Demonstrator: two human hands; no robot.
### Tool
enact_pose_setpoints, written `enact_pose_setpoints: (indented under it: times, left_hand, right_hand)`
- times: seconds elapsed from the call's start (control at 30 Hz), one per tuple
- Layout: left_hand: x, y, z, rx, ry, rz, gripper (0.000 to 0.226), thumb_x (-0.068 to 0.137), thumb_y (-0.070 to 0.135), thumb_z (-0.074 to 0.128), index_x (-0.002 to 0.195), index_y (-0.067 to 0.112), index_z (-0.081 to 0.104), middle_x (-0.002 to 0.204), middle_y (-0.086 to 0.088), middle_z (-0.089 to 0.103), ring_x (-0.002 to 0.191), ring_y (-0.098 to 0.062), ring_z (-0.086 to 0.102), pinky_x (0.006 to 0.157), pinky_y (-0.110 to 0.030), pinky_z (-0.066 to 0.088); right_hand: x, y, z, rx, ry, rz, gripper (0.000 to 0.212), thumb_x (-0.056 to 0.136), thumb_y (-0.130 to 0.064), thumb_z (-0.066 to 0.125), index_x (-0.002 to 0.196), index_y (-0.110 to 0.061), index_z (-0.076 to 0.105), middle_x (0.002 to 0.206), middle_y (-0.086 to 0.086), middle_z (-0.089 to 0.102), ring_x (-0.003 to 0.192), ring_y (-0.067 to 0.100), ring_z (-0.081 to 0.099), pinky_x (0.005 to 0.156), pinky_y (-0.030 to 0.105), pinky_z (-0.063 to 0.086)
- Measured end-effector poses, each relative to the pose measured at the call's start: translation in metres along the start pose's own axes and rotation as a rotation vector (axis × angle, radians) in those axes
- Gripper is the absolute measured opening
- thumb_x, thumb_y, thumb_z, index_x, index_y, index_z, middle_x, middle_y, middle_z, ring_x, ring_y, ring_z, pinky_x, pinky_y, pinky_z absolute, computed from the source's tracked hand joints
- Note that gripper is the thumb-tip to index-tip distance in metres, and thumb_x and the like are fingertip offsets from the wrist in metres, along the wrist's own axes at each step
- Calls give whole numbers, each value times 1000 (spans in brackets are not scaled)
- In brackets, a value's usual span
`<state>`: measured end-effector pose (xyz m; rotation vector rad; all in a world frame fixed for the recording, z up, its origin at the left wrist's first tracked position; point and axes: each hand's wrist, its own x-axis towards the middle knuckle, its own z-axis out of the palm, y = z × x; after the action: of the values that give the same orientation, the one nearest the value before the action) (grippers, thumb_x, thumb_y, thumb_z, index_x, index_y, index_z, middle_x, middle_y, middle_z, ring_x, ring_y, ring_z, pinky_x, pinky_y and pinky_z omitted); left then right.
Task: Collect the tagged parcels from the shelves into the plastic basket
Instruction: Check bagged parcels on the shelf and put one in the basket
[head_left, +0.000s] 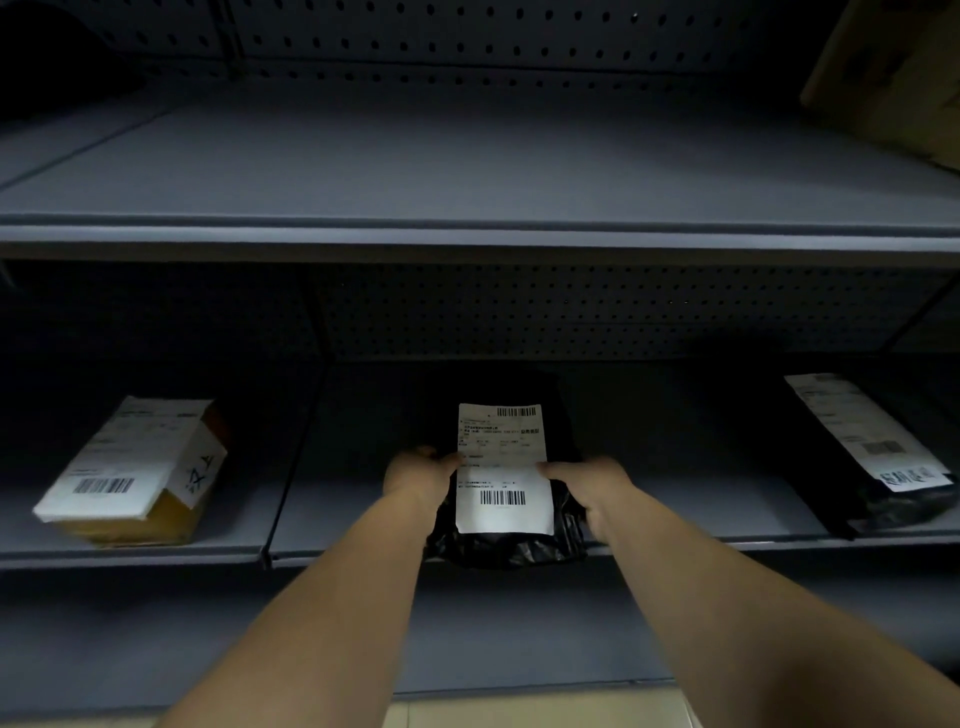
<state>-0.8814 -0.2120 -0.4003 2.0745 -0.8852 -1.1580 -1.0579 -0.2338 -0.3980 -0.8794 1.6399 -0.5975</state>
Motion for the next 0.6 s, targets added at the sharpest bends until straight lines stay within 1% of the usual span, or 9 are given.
enact_pose_setpoints:
  times: [0.1,0.3,0.4,0.43,0.47,0.5,0.53,0.57,0.6]
  left_hand:
    - [2,-2,1,-17,-9,-12,46,90,32,63,128,8,57,116,-12,65,93,-25,61,82,-33,50]
    - [2,0,-1,-24,-37,-31,42,90,31,62,125,9,59,114,-12,65,98,-28,62,87,-37,53]
    - [-1,3,-5,5,-29,-31,43,91,33,59,125,7,58,115,-14,64,102,-30,61,86,-37,51]
    - [-2,5,-6,71,-21,-11,41,93,34,56,124,6,57,117,-14,63,104,-31,60,84,-35,49]
    - [-5,7,-8,158,-5,16,39,95,34,52,123,6,58,118,-15,63,106,-31,60,79,-33,46]
    - [-9,9,-10,241,31,53,38,97,34,48,121,7,58,117,-15,63,105,-30,60,74,-30,43]
    - [-12,11,-12,301,74,98,37,97,34,46,120,7,59,116,-14,64,104,-30,60,70,-27,40]
    - [-15,13,-14,337,104,132,38,97,35,46,121,9,58,116,-13,64,104,-29,60,70,-26,39]
    - [-19,15,-16,364,133,160,39,96,37,47,124,12,57,119,-11,63,105,-28,60,72,-26,41]
  right_hand:
    - [3,0,2,-1,18,-2,43,80,-13,74,119,0,60,117,17,65,108,33,61,97,44,50]
    - [4,0,7,-39,34,39,42,78,-17,75,113,1,61,110,19,65,101,36,62,91,48,53]
    - [0,-4,9,-44,37,46,47,77,-25,76,114,1,63,106,18,67,98,35,64,90,49,53]
    - [-3,-6,8,-90,44,24,48,80,-28,72,116,2,62,106,20,66,99,35,64,91,49,53]
    - [-6,-9,6,-184,54,-10,47,86,-30,65,119,3,59,107,21,65,100,35,62,91,45,52]
    - [-9,-13,4,-301,72,-53,46,93,-32,56,121,3,57,108,23,63,100,34,61,87,40,51]
    - [-13,-17,2,-407,110,-104,44,96,-35,48,120,1,57,107,22,61,99,33,59,78,33,47]
    - [-15,-19,0,-501,144,-160,43,98,-37,44,120,-3,58,110,19,62,100,33,59,74,30,43]
    - [-18,-21,-3,-597,182,-220,42,98,-39,42,120,-7,58,115,17,62,105,32,58,74,29,42]
